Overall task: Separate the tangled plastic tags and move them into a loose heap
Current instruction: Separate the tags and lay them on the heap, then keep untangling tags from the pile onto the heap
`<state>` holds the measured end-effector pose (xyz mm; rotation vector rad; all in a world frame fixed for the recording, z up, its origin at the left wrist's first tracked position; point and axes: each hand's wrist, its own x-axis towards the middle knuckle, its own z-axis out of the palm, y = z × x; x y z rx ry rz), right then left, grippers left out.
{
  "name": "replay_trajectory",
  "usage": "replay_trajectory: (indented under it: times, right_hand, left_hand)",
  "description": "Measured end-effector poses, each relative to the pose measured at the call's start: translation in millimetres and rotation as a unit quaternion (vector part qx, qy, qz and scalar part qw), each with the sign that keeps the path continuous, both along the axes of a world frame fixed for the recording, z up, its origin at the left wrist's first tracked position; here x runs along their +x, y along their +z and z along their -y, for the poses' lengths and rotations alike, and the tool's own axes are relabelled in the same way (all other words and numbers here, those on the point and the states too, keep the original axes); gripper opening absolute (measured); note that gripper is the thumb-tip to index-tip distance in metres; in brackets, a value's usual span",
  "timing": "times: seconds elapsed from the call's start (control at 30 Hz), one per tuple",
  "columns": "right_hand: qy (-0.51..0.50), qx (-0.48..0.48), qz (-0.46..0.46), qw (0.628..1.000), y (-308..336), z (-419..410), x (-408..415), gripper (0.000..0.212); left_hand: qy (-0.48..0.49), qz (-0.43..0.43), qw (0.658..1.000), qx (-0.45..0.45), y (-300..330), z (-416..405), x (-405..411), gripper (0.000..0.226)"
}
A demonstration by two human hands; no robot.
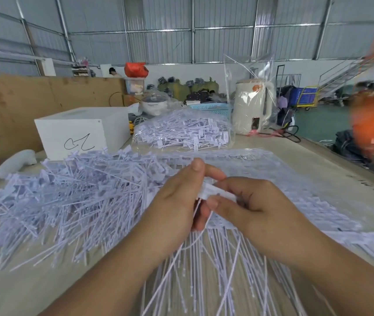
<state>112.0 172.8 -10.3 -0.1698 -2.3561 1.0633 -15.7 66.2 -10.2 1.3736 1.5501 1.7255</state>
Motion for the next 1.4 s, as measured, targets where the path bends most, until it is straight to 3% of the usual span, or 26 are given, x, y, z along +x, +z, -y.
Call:
replay_trajectory:
  times: [0.1,0.2,0.3,0.47,0.57,0.7,0.8,0.9,0.93,1.07,1.2,1.3,1.4]
  right_hand:
    - [0.016,-0.035,-0.008,0.999,-3.6,-0.2,0.2,0.008]
    - [0.046,-0.078,-0.004,0.996,-3.0,2.8,-2.4,0.017]
    - [0.085,-0.064,0.012,0.994,1.1,1.4,0.0,0.016]
    - [0.011,-0.02,0.056,0.998,-0.5,-8.9,2.8,0.034]
    - [0.011,-0.004,0.051,0.999,-1.8,-7.6,2.7,0.03]
    - [-0.007,-0.005,-0.005,1.0,-2.9,-3.1,-2.0,0.032]
    - [-0.049,-0.002,-0.082,0.995,-3.5,9.0,-8.4,0.034]
    - [-0.136,-0.074,-0.182,0.971,-0.4,1.9,-6.3,0.038]
    - [-0.148,-0.077,-0.195,0.966,3.4,-3.2,-3.3,0.037]
    - [-0.057,-0.072,-0.151,0.984,2.7,-10.3,1.5,0.015]
    - [0.059,-0.049,-0.088,0.993,-10.6,-2.0,-6.2,0.042]
    - [0.057,-0.026,-0.091,0.994,-11.4,-2.9,-6.3,0.057]
    - [0.045,-0.018,-0.087,0.995,-11.5,-3.7,-6.4,0.058]
  left_hand:
    - [-0.013,-0.057,0.998,-0.015,0.1,1.6,-0.5,0.034]
    - [-0.023,-0.073,0.997,-0.027,-0.5,1.8,-2.9,0.029]
    - [0.0,-0.088,0.996,-0.035,1.3,3.7,-7.3,0.017]
    - [0.028,-0.108,0.992,-0.065,0.2,3.6,-13.9,0.023]
    - [0.014,-0.073,0.995,-0.069,-2.1,1.6,-9.3,0.027]
    - [0.041,-0.041,0.998,-0.01,-1.7,-0.7,-1.2,0.026]
    - [0.062,0.075,0.995,0.036,1.9,-1.9,7.5,0.036]
    - [0.07,0.223,0.968,0.09,13.7,3.1,2.1,0.037]
    - [0.071,0.237,0.963,0.104,17.3,5.2,-1.9,0.034]
    - [0.083,0.125,0.988,0.047,14.8,5.6,3.8,0.024]
    - [-0.011,0.08,0.997,-0.006,5.7,3.2,16.7,0.036]
    - [-0.05,0.086,0.994,-0.041,6.1,4.0,11.4,0.037]
    - [-0.111,0.16,0.978,-0.073,4.6,1.8,6.9,0.036]
